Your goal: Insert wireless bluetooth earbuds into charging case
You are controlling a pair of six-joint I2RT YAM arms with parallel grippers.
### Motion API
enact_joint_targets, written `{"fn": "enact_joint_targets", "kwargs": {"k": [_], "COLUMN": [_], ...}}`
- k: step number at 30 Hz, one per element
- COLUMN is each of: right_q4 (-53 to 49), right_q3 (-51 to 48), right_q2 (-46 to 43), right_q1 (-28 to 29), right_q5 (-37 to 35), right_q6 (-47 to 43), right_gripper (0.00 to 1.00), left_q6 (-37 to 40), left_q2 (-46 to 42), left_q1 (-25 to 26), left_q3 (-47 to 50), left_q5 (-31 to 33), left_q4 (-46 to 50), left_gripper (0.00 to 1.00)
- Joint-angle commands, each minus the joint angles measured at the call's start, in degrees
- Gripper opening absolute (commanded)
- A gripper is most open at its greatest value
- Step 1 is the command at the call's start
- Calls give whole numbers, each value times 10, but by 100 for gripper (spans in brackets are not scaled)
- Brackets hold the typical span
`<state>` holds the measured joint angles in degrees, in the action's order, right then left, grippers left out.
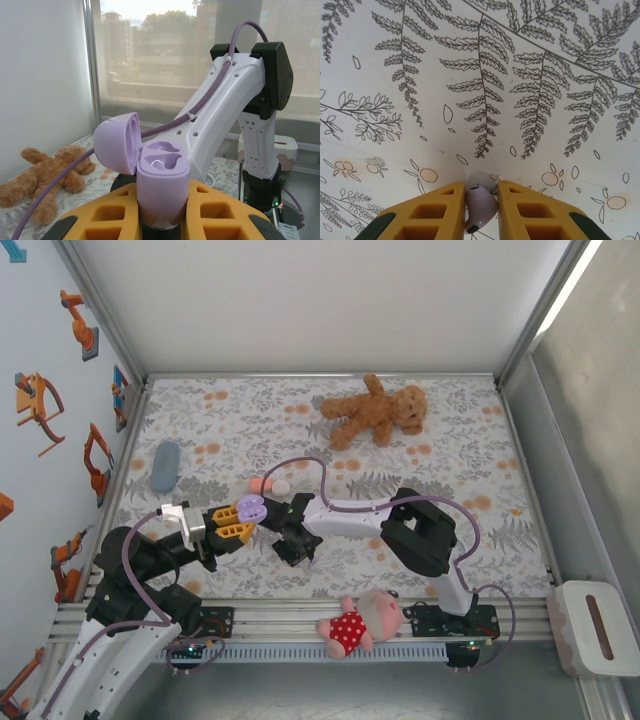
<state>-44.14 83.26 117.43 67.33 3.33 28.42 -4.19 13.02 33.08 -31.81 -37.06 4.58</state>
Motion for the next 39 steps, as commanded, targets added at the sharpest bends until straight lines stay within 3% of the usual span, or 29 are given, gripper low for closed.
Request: {"fn": "enact_joint_targets", "kwargs": {"k": [1, 12, 21, 31, 39], "right_q4": [-7, -6, -3, 3, 78], "right_q3": [-5, -30, -51, -5, 21], "right_q2": [-26, -91, -213, -357, -431], "right_q1": [3, -7, -53, -98, -98], "right_q5": [-16, -57, -101, -133, -89], "right_q6": [-4, -17, -58, -139, -226], "right_gripper": [22, 19, 19, 19, 20], "left_q6": [6, 1, -11, -34, -43], "left_q2": [-3, -3, 5, 53, 111], "left_q1": [3, 3, 3, 3, 4], "left_q3": [1, 2, 13, 35, 39], "left_q5": [1, 0, 0, -4, -15], "left_q4": [-6, -5, -31, -91, -149], "left_gripper": [2, 2, 2, 2, 2]}}
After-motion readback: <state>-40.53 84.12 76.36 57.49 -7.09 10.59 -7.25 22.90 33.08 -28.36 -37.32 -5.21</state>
